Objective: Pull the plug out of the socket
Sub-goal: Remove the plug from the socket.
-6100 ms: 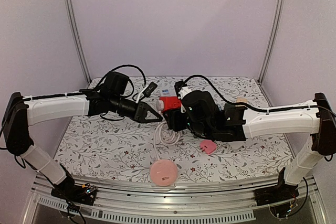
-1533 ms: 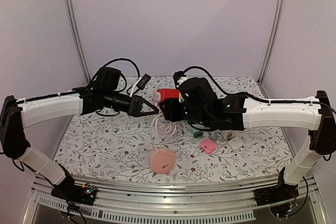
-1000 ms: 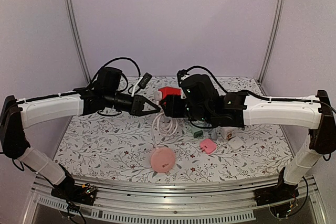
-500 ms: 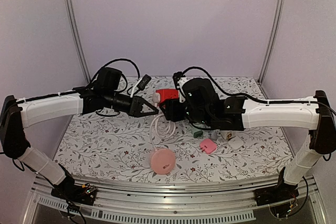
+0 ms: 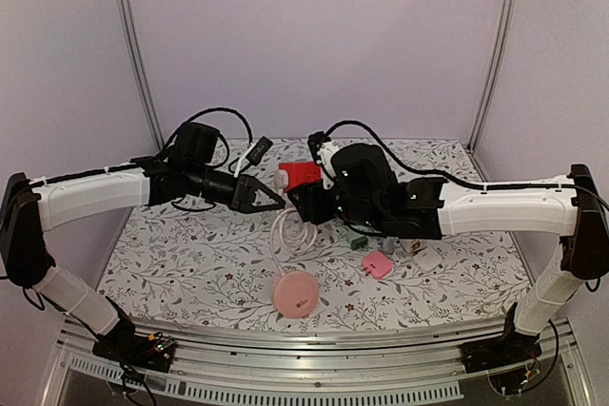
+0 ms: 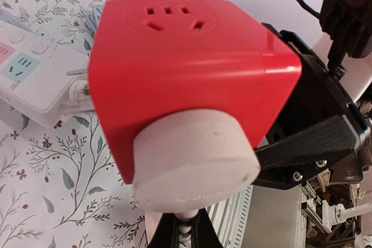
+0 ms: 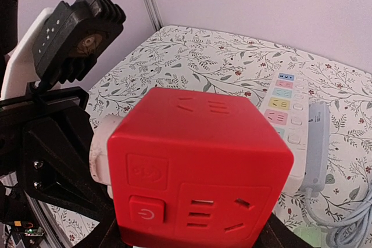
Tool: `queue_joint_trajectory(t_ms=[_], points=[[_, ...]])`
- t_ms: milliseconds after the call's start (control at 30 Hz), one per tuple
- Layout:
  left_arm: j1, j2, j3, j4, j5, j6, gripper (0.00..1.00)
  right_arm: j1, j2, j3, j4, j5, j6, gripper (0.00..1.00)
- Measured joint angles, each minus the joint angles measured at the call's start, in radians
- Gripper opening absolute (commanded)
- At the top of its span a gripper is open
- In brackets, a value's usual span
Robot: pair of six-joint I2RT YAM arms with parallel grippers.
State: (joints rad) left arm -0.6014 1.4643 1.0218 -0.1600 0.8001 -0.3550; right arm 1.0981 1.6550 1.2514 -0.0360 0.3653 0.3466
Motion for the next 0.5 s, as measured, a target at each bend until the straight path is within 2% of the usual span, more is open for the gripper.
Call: queue_joint_trajectory(t_ms=[500], points=[[-0.006,0.0,0.0,0.05,-0.005,-0.008,0.0,0.0,0.002,0.053,-0.057,0.003,0.22,0.1]])
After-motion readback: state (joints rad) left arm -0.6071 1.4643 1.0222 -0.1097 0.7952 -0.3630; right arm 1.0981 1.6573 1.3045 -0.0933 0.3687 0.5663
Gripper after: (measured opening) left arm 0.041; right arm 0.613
